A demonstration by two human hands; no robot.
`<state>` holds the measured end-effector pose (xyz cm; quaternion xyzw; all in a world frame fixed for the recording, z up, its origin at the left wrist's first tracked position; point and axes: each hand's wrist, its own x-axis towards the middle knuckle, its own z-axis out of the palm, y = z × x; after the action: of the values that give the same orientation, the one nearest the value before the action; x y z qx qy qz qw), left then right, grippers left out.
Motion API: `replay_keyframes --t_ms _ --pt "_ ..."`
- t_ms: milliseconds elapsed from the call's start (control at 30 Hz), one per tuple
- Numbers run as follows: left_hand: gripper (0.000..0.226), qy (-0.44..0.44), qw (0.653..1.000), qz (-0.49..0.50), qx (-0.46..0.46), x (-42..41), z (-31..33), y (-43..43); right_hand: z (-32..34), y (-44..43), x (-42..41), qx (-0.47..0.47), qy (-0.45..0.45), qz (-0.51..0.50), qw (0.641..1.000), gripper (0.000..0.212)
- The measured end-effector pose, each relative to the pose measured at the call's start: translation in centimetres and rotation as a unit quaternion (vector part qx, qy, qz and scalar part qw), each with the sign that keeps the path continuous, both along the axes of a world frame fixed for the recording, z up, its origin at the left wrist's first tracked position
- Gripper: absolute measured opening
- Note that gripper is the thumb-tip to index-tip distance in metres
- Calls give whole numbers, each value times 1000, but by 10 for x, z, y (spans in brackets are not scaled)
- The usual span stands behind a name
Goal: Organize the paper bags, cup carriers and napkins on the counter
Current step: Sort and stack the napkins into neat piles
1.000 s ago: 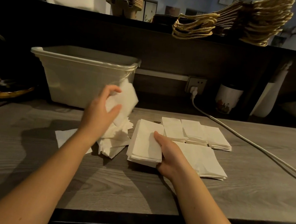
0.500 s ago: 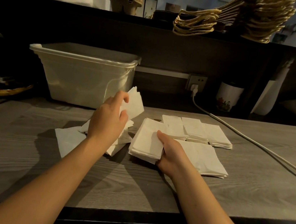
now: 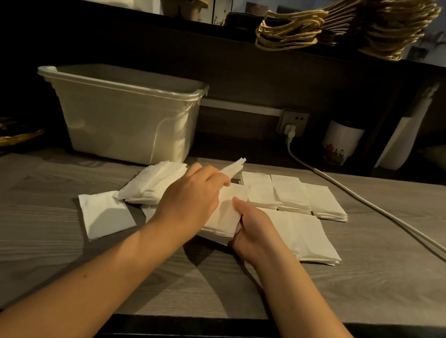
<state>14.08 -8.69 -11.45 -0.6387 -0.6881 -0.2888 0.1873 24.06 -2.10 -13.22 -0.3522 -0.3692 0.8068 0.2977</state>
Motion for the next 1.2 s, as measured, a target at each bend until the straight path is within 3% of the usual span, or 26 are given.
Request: replay_keyframes --t_ms 400,567,667,733,867,933,1000,1067,1133,1200 --pt "34 9 998 -13 -68 21 -5 -3 -3 1 0 24 27 11 999 17" --pt "36 2 998 -39 -51 24 -4 -7 -1 2 6 -17 96 5 995 61" --pt "38 -38 996 -72 -36 22 -5 -6 -1 2 10 -14 100 13 995 72" --pt "35 -102 991 -87 -23 18 -5 -5 1 1 11 6 100 21 995 65" --pt "25 -248 965 -82 16 7 -8 0 2 -2 8 51 88 5 995 17" --pt "31 -280 958 -38 44 -1 -10 4 0 -1 5 104 44 -14 993 14" --pt "44 -375 926 -21 24 -8 -9 8 -1 -2 3 153 28 -8 988 25" --pt "46 -528 847 -51 -30 -10 -9 10 -2 -3 2 198 27 11 980 33" --pt "40 -616 780 -85 -69 -6 -10 10 -3 -4 4 236 21 27 971 37" --pt "41 -612 783 -84 -75 0 -11 10 -3 -3 3 253 -1 16 967 35"
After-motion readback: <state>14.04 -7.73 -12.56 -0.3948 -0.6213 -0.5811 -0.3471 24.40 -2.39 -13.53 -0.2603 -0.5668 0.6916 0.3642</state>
